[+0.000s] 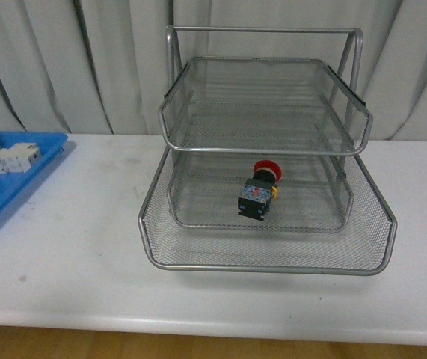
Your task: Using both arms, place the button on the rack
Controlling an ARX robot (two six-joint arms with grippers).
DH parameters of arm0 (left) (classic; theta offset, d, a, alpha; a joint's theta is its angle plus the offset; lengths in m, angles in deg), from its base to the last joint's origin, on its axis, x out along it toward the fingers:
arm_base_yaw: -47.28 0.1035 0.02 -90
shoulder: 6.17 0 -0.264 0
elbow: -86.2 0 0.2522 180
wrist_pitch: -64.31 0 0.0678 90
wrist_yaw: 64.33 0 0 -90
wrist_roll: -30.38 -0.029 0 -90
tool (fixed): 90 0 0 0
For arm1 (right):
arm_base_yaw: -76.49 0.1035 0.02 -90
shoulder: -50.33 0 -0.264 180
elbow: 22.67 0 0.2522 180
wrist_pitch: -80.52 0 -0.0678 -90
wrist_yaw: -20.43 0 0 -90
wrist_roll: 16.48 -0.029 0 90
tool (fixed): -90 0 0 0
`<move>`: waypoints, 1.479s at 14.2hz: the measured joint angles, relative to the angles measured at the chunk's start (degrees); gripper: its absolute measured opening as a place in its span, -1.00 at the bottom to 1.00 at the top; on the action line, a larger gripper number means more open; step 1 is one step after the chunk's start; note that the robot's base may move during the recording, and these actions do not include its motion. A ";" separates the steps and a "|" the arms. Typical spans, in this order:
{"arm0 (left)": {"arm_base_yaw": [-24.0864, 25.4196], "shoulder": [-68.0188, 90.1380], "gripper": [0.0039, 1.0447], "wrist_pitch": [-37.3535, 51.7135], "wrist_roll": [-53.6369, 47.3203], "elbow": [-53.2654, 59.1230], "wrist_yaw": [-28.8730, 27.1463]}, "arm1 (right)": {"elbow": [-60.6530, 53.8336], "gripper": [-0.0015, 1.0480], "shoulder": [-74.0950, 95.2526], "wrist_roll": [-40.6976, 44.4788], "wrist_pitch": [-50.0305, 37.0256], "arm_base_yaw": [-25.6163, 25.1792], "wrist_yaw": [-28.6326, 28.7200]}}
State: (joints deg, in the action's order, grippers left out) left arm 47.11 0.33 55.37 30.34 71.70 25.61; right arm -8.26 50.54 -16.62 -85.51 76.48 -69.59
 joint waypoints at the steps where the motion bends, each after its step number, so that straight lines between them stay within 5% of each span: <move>1: 0.00 -5.44 -0.97 -5.62 0.00 0.20 0.04 | 0.00 0.87 0.00 0.02 0.00 0.00 -0.04; 5: 0.00 -6.01 -0.93 -5.05 0.02 0.20 0.04 | 0.00 0.87 0.00 0.00 -0.02 0.00 -0.02; 7: 0.00 -6.01 -0.44 -5.05 0.02 0.20 -0.02 | 0.04 0.87 2.82 -2.01 -4.70 -1.57 4.68; 10: 0.00 -6.01 0.39 -5.05 0.02 0.20 0.07 | 12.26 0.87 47.98 -12.76 -40.28 5.35 7.26; 12: 0.00 -6.01 0.90 -5.03 -0.02 0.20 0.04 | 25.51 0.87 69.68 -15.47 -37.99 10.25 4.61; 13: 0.00 -6.01 0.87 -5.03 0.00 0.20 0.04 | 29.81 0.78 77.02 -15.61 -33.62 12.63 3.85; 15: 0.00 -6.01 0.88 -5.03 0.00 0.20 0.04 | 42.82 -0.52 87.67 -14.67 -13.44 22.53 1.90; 18: 0.00 -6.01 0.88 -5.03 0.00 0.20 0.04 | 43.78 -0.97 90.86 -15.61 -9.40 24.22 1.90; 21: 0.00 -6.01 0.88 -5.05 0.00 0.20 0.07 | 43.91 -0.96 92.00 -18.08 -7.93 27.12 1.88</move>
State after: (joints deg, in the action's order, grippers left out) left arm 47.11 -5.68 50.32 30.34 71.90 25.68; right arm 35.65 142.53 -34.70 -93.44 103.60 -67.71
